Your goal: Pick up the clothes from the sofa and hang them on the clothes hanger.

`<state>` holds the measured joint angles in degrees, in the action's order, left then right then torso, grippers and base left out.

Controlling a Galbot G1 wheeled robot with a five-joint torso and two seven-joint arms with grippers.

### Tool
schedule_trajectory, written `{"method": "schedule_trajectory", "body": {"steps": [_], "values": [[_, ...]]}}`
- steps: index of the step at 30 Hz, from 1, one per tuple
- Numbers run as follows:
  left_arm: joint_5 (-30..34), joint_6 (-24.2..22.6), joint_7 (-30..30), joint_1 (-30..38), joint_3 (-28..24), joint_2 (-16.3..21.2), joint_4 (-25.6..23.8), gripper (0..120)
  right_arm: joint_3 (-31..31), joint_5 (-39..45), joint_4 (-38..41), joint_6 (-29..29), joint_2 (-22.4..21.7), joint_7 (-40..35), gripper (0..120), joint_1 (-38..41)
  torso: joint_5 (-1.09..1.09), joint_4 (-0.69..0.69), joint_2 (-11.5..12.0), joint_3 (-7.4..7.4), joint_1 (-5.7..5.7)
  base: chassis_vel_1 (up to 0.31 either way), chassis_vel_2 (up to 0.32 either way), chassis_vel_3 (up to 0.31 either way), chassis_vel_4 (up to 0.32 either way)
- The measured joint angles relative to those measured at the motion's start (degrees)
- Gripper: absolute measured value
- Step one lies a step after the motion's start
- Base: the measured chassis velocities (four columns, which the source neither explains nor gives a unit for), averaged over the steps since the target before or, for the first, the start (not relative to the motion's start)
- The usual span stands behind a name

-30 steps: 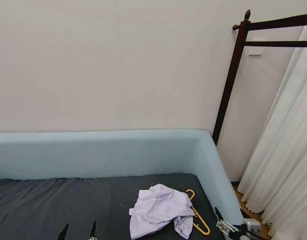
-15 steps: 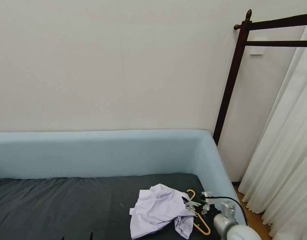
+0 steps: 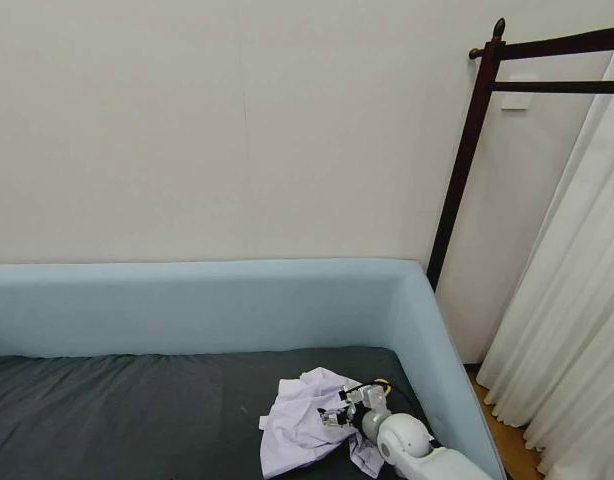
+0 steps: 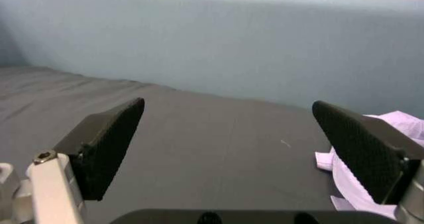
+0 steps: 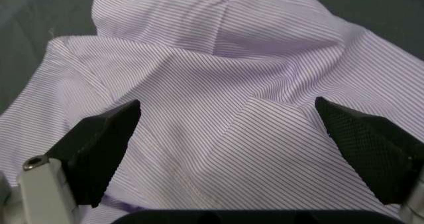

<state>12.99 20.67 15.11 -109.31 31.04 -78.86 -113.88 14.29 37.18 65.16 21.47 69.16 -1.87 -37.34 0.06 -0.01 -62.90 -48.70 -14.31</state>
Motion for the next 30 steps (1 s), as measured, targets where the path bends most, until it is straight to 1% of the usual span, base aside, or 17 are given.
{"method": "schedule_trajectory", "body": {"steps": [2, 3, 5, 7, 8, 13, 14, 15, 17, 19, 21, 23, 24, 25, 26, 29, 30], "values": [[0.31, 0.0, 0.01, 0.2, 0.09, 0.13, 0.02, 100, 0.0, -1.7, -2.73, -0.62, 1.11, 0.13, 98, 0.54, -0.01, 0.0, 0.0, 0.0, 0.0, 0.0, 0.0, 0.0, 0.0], [0.48, 0.0, 0.03, 0.34, 0.2, 0.27, 0.05, 100, -0.02, -2.74, -4.27, -1.01, 1.64, 0.27, 94, 0.73, -0.01, -0.01, 0.0, 0.0, 0.0, 0.0, 0.0, 0.0, 0.0], [0.55, 0.0, 0.05, 0.4, 0.25, 0.35, 0.08, 100, -0.04, -3.09, -4.8, -1.14, 1.79, 0.34, 90, 0.76, -0.01, -0.01, 0.0, 0.0, 0.0, 0.0, 0.0, 0.0, 0.0], [1.12, 0.0, 0.12, 0.63, 0.43, 0.72, 0.11, 100, -0.04, -4.56, -5.58, -1.47, 1.84, 0.5, 79, 0.72, -0.01, -0.02, -0.01, 0.0, 0.0, 0.0, 0.0, 0.0, 0.0], [1.12, 0.0, 0.12, 0.63, 0.43, 0.72, 0.11, 100, -0.04, -4.56, -5.58, -1.47, 1.84, 0.5, 79, 0.72, -0.01, -0.02, -0.01, 0.0, 0.0, 0.0, 0.0, 0.0, 0.0], [1.28, 0.01, 0.42, 1.14, 0.42, 0.81, 0.34, 100, -0.66, -5.17, -4.63, -1.62, 1.78, 0.49, 57, 0.12, 0.0, -0.01, -0.01, 0.01, 0.01, 0.0, 0.0, 0.0, 0.0], [1.28, 0.01, 0.42, 1.14, 0.42, 0.81, 0.34, 100, -0.66, -5.17, -4.63, -1.62, 1.78, 0.49, 57, 0.12, 0.0, -0.01, -0.01, 0.01, 0.01, 0.0, 0.0, 0.0, 0.0], [1.3, 0.05, 0.47, 1.13, 0.34, 0.77, 0.36, 100, -0.8, -5.2, -4.36, -1.54, 1.78, 0.48, 50, 0.03, 0.0, -0.01, -0.01, 0.01, 0.01, 0.0, 0.0, 0.0, 0.0], [1.33, 0.09, 0.48, 1.11, 0.29, 0.76, 0.39, 100, -0.78, -5.25, -4.36, -1.51, 1.76, 0.48, 49, 0.02, 0.0, -0.01, -0.01, 0.01, 0.01, 0.0, 0.0, 0.0, 0.0], [1.36, 0.35, 0.52, 1.07, 0.24, 0.66, 0.6, 100, -0.34, -5.52, -4.41, -1.35, 1.5, 0.52, 37, 0.02, 0.0, -0.01, -0.01, 0.0, 0.01, 0.0, 0.0, 0.0, 0.0], [1.36, 0.36, 0.53, 1.08, 0.24, 0.65, 0.61, 100, -0.33, -5.52, -4.39, -1.32, 1.49, 0.52, 35, 0.02, 0.0, -0.01, -0.01, 0.01, 0.01, 0.0, 0.0, 0.0, 0.0], [1.46, 0.55, 0.65, 1.16, 0.37, 0.54, 0.77, 100, 0.41, -5.47, -3.27, -0.61, 1.16, 0.51, 20, -0.01, 0.0, 0.0, -0.01, 0.01, 0.01, 0.0, 0.0, 0.0, 0.0], [1.53, 0.57, 0.73, 1.22, 0.44, 0.54, 0.83, 100, 0.65, -5.45, -3.27, -0.51, 1.08, 0.51, 19, 0.01, 0.0, 0.0, -0.01, 0.01, 0.01, 0.0, 0.0, 0.0, 0.0], [1.64, 0.6, 0.84, 1.33, 0.53, 0.55, 0.9, 100, 0.93, -5.31, -3.62, -0.38, 0.94, 0.62, 12, 0.15, 0.0, 0.0, -0.01, 0.01, 0.01, 0.0, 0.0, 0.0, 0.0], [1.64, 0.6, 0.84, 1.33, 0.53, 0.55, 0.9, 100, 0.93, -5.31, -3.62, -0.38, 0.94, 0.62, 12, 0.15, 0.0, 0.0, -0.01, 0.01, 0.01, 0.0, 0.0, 0.0, 0.0], [2.13, 0.72, 0.98, 1.39, 0.69, 0.48, 0.9, 100, 0.58, -5.13, -3.97, -0.8, 0.88, 0.66, 0, 0.21, 0.0, -0.01, -0.01, 0.01, 0.01, 0.0, 0.0, 0.0, 0.0], [2.23, 0.75, 1.01, 1.45, 0.67, 0.44, 0.94, 100, 0.39, -5.0, -3.67, -1.1, 0.74, 0.64, 0, 0.21, 0.01, 0.0, -0.01, 0.0, 0.01, 0.0, 0.0, 0.0, 0.0]]}}
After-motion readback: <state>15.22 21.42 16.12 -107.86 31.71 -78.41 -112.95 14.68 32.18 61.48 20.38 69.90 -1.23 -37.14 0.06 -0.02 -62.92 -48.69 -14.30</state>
